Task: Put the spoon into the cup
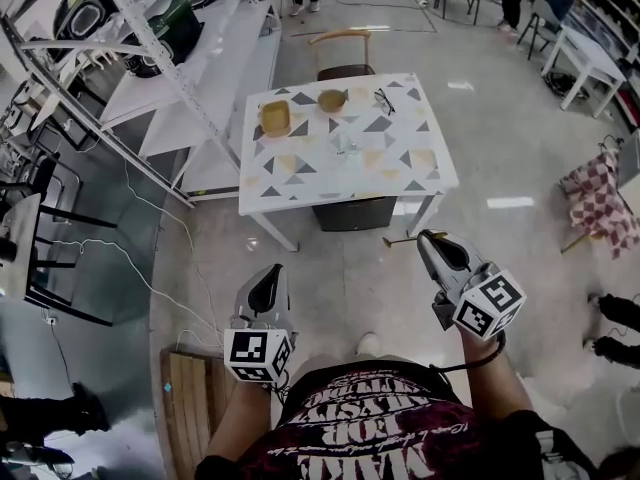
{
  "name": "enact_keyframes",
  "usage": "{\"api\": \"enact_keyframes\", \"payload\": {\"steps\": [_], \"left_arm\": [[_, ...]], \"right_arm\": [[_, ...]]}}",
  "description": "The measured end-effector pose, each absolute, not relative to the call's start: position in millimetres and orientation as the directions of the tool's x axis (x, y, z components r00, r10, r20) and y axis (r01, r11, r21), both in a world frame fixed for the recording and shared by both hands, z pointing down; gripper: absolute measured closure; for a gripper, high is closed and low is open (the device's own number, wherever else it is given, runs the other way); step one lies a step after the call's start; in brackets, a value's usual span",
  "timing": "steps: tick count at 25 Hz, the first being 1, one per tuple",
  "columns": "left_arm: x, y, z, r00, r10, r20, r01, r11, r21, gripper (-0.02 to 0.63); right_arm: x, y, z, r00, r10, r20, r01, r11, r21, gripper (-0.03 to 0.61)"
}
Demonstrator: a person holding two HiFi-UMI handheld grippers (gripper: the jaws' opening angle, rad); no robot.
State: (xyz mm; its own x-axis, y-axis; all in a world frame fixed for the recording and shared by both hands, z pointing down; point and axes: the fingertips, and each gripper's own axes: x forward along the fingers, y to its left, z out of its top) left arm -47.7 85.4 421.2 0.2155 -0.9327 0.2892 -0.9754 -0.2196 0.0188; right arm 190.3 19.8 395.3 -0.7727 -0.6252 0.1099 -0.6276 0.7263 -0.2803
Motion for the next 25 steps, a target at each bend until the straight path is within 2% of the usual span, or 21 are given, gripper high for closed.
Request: {"api": "enact_keyframes", "payload": {"steps": [14,25], "left_arm": [[-42.0,71.1,427.3,0.266,-0.912,0.312,-0.960,-0.279,0.001,0.614],[-56.2,13.6,443.7,0.349,-0.883,0.315,-0.933,-0.357,0.032,0.614]], "right_arm": [[191.0,11.2,392.9,-0.762,-0.643,0.071,-0.629,0.711,-0.315,0.545],[167.0,-25.9,399.3,-0.724,-0.680,0.118,-0.679,0.672,-0.294,0.545]]}}
